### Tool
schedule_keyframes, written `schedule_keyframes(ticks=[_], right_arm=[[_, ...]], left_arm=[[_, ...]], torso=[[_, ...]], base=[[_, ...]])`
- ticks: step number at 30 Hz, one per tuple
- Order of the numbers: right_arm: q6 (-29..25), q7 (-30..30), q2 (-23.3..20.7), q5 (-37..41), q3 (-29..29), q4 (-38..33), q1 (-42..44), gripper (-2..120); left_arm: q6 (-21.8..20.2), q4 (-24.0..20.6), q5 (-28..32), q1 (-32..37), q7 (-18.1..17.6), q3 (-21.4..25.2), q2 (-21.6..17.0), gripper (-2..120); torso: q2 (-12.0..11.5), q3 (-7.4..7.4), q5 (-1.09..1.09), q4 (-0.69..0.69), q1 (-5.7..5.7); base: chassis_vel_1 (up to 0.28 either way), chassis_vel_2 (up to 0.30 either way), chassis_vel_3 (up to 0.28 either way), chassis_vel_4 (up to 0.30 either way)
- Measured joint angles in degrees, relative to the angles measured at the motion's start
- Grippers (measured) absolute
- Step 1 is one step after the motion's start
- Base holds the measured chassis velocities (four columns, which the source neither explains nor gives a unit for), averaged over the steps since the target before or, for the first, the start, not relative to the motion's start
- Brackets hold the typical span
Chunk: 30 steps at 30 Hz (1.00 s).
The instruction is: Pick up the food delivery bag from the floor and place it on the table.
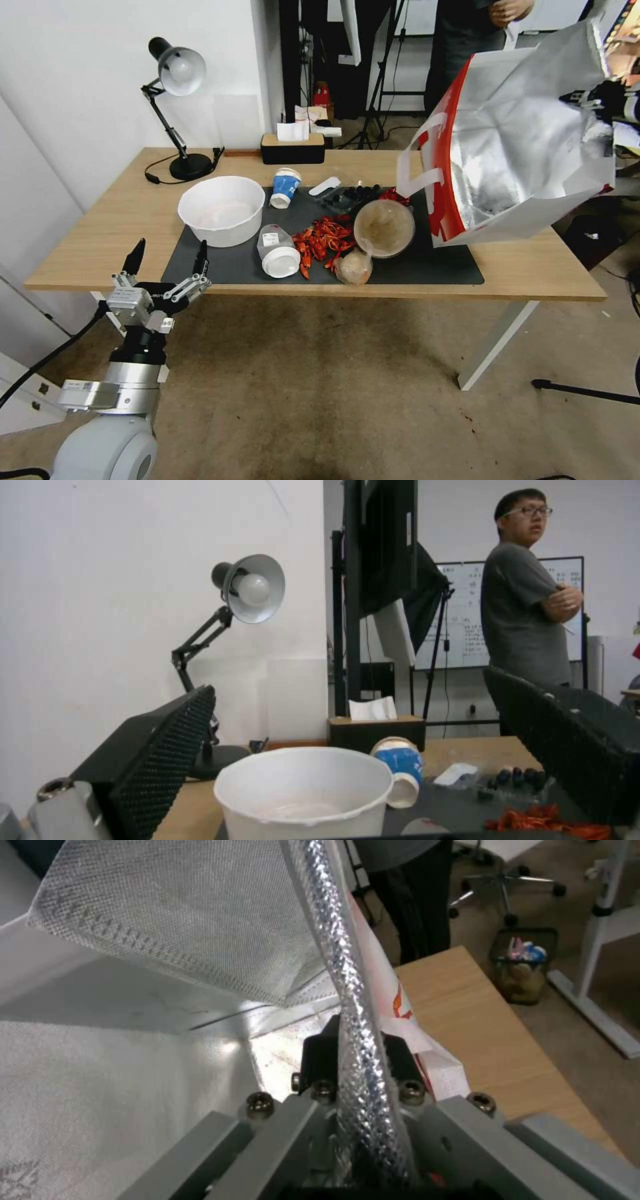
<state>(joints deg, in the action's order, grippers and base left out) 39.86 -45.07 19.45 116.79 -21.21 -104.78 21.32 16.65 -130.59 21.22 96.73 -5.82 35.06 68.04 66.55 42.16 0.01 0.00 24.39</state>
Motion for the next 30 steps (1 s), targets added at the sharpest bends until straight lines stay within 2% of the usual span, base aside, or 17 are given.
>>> schedule_keyframes(ticks=[13,30], right_arm=[[0.2,-3.5,0.5,0.3,-0.2,4.0,-0.6,0],[0.5,-5.3,1.9,0.0,-1.1,4.3,3.5,0]], left_arm=[[0.2,-0.5,-0.1,0.4,0.0,0.2,0.1,100],[0.4,-0.5,-0.2,0.4,0.0,0.4,0.1,100]], torso=[[0.0,0.0,0.0,0.0,0.0],[0.0,0.0,0.0,0.01,-0.01]], base=[[0.0,0.0,0.0,0.0],[0.0,0.0,0.0,0.0]])
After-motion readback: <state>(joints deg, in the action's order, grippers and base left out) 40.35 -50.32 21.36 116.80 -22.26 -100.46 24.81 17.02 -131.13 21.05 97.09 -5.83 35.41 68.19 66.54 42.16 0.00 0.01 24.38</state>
